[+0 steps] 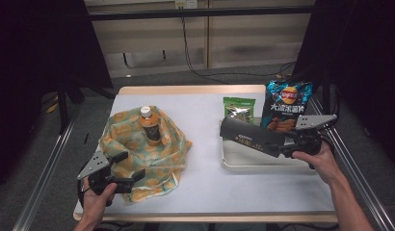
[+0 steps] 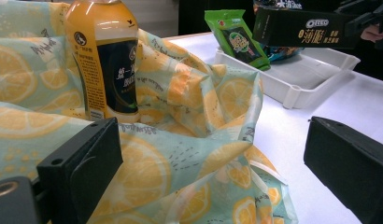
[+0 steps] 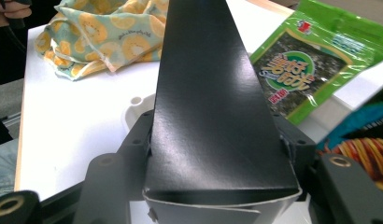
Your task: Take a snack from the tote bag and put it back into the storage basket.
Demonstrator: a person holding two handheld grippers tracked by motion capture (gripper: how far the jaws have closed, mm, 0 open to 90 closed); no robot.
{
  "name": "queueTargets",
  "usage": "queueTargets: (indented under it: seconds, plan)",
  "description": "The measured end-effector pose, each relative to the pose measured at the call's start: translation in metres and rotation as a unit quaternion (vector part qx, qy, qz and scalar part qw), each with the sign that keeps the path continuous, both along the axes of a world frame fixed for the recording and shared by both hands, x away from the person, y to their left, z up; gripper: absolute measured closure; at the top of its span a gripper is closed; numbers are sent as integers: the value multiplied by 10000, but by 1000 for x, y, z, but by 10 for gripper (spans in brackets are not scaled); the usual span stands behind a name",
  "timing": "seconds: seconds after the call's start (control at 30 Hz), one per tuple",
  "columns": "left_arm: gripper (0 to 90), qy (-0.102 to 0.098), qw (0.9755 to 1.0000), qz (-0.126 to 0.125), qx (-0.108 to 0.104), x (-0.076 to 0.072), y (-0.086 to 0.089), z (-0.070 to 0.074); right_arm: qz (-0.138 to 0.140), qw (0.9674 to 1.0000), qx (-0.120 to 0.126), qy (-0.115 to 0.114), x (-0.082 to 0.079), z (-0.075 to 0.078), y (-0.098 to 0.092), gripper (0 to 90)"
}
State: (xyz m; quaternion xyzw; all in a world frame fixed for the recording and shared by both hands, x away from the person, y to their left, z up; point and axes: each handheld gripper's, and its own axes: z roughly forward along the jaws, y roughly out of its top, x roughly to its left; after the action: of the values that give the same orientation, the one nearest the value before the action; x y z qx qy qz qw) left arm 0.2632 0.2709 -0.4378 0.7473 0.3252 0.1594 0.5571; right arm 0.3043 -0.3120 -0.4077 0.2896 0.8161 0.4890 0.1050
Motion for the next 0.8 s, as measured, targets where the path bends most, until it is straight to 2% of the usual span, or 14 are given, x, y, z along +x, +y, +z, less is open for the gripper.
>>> queueTargets:
  seconds: [0.13, 0.33, 0.47, 0.8]
  plan:
    - [42, -4, 10000, -25, 34, 0, -1, 0, -29, 10000, -14, 8, -2, -2, -4, 430]
    - [41, -14, 10000, -9, 29, 0, -1, 0, 3, 9997, -182, 131, -4, -11, -5, 430]
    - [42, 9, 10000, -10, 22, 0, -1, -1, -5, 9997, -175, 166, -5, -15, -7, 430]
    - [44, -11, 10000, -50, -8, 1, 0, -1, 19, 9987, -454, 227, -4, -23, -5, 430]
